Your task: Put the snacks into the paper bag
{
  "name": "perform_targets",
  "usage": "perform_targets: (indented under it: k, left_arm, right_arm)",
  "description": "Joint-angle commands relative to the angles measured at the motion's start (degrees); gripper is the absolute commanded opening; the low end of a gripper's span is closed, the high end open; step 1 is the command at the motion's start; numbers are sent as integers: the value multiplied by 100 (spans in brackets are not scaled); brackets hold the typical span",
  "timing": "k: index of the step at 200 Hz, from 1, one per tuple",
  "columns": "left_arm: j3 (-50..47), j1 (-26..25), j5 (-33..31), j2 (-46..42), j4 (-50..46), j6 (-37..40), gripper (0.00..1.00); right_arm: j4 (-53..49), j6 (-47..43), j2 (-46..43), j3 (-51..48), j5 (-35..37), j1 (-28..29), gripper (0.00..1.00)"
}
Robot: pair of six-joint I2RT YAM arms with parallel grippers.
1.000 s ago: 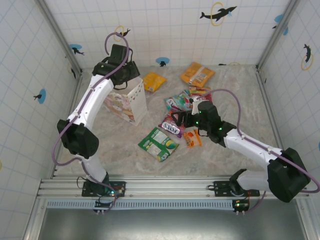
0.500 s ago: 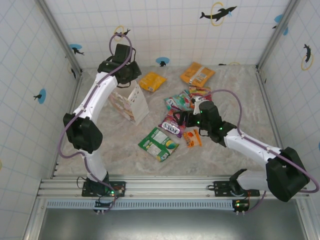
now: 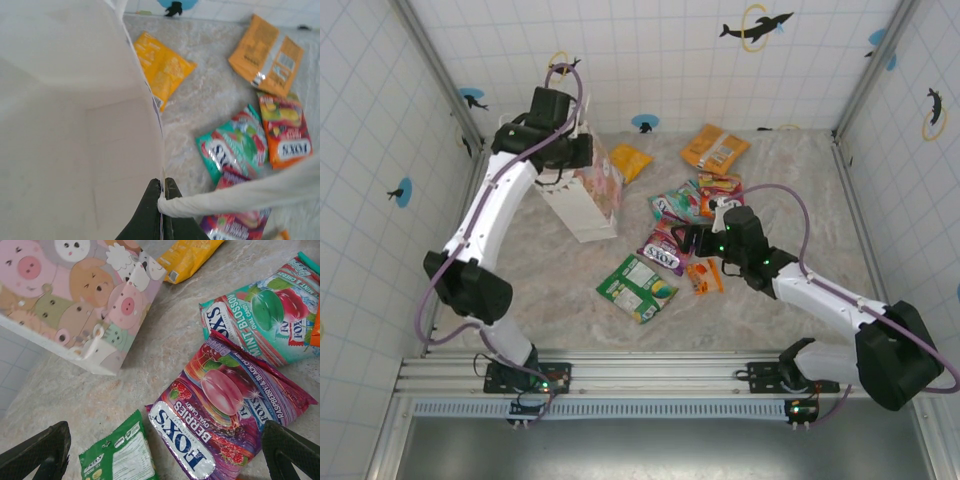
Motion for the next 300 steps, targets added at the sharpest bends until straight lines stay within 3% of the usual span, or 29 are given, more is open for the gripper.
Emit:
perform_targets:
  k: [1,32,97,226,250,278,300]
  left_arm:
    - [-300,33,166,-374,-557,1176,0]
    - [-669,-19,121,-733,-798,1786,0]
    - [-1847,-314,-15,-1503,-407,2048,0]
    - [-2361,-353,346,-2015,26,1914,0]
    - [-2406,-346,203,-2165,131,1816,8]
    - [-2368,-348,27,-2285,222,1656,43]
    - [-2260,-350,53,-2360,233,1508,56]
  right_arm:
    - [285,201,-93,-146,-20,-7,100]
    - [285,285,-100,-166,-4,37,100]
    - [333,461,-83,-210,55,186,100]
    - [320,533,-47,-138,204,408,100]
    - [271,508,14,-72,200,423,100]
    - [265,505,67,-69,172,442,100]
    - [239,506,54,-86,191,451,100]
